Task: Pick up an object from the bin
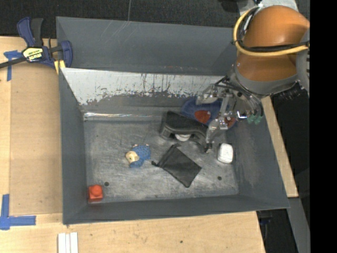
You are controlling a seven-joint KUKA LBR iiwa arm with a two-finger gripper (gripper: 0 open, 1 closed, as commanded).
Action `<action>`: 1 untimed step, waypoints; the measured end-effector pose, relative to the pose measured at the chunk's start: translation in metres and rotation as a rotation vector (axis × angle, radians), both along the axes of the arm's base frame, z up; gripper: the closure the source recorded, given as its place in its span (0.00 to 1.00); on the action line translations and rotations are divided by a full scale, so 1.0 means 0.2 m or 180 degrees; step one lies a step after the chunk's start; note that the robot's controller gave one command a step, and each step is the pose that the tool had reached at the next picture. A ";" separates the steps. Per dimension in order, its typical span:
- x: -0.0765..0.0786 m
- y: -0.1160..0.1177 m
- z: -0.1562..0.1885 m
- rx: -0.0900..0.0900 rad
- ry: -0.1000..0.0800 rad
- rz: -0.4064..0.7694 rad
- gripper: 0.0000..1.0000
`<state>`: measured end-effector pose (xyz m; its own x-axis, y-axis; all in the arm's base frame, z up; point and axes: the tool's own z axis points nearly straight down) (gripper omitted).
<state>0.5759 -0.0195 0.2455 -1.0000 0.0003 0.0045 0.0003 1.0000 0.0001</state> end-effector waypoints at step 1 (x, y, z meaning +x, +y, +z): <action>0.02 0.11 -0.63 0.0004 -0.0152 -0.0217 0.00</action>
Offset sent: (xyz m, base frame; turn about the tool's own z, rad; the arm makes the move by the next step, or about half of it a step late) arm -0.0097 0.0265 -0.1755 0.0798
